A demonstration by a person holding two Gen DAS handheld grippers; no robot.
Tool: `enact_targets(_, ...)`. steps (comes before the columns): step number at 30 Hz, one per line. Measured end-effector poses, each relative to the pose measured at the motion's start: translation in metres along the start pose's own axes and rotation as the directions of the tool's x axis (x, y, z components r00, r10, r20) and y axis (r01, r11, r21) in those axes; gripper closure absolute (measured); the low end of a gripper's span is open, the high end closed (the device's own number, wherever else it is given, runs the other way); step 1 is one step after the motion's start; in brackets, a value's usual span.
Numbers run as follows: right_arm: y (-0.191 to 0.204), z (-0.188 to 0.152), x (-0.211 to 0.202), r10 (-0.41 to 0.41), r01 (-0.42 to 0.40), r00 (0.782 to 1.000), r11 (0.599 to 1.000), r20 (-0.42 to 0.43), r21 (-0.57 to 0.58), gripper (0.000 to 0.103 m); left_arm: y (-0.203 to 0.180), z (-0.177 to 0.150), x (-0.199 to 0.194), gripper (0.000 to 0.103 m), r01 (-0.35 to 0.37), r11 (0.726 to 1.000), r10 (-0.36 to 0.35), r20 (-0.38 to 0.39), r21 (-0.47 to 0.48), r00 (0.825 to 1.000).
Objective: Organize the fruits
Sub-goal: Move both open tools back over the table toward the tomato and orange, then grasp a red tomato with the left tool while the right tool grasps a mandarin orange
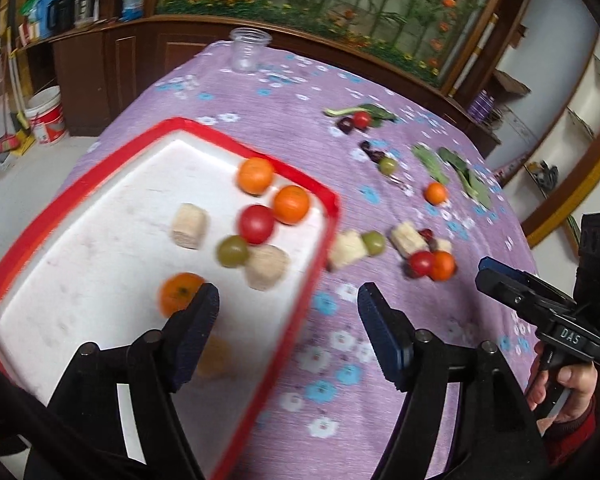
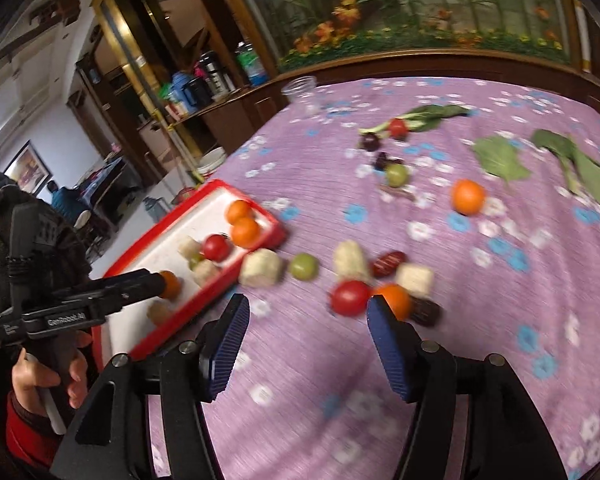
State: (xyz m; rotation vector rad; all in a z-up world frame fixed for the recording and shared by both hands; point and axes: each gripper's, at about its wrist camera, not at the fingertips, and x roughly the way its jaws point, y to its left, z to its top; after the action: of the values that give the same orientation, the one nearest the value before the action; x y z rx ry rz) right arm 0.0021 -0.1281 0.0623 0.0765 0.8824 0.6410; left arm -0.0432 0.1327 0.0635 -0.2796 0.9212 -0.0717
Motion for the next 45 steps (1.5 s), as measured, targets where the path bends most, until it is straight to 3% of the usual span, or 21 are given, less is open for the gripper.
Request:
enact_targets(9, -0.035, -0.023, -0.021, -0.056, 0.056, 0.998, 0.998, 0.008, 0.042, 0.04, -0.048, -0.013, 0.012, 0.032, 0.039, 0.994, -0.035, -0.033, 0.1, 0.999)
enact_targets(17, -0.041, -0.033, -0.024, -0.059, 0.059, 0.998, 0.997, 0.008, 0.057, 0.04, -0.078, -0.025, 0.028, 0.032, 0.057, 0.984, -0.044, -0.077, 0.169, 0.996)
enact_targets(28, -0.043, -0.029, -0.022, -0.065, 0.065, 0.998, 0.998, -0.003, 0.026, 0.041, -0.104, -0.02, 0.047, 0.032, 0.088, 0.969, -0.073, -0.076, 0.229, 0.994)
enact_targets(32, -0.038, -0.02, -0.01, -0.04, 0.04, 0.999, 0.999, -0.025, 0.003, 0.056, -0.11, -0.016, 0.058, 0.032, 0.082, 0.966, -0.067, -0.068, 0.247, 0.995)
enact_targets(34, -0.035, -0.015, -0.003, -0.034, 0.034, 0.999, 0.999, -0.032, -0.016, 0.06, -0.111, -0.014, 0.063, 0.047, 0.081, 0.964, -0.066, -0.068, 0.255, 0.995)
enact_targets(36, -0.033, -0.009, 0.008, -0.033, 0.032, 0.998, 0.999, -0.047, -0.031, 0.061, -0.112, -0.012, 0.073, 0.055, 0.081, 0.962, -0.059, -0.091, 0.26, 0.994)
enact_targets(42, -0.033, 0.0, 0.032, -0.069, 0.066, 0.995, 0.997, -0.073, -0.05, 0.063, -0.116, -0.013, 0.083, 0.056, 0.088, 0.958, -0.062, -0.105, 0.274, 0.993)
enact_targets(45, -0.032, 0.0, 0.044, -0.109, 0.102, 0.99, 0.991, -0.086, -0.085, 0.072, -0.118, -0.012, 0.088, 0.056, 0.089, 0.956, -0.059, -0.112, 0.281, 0.992)
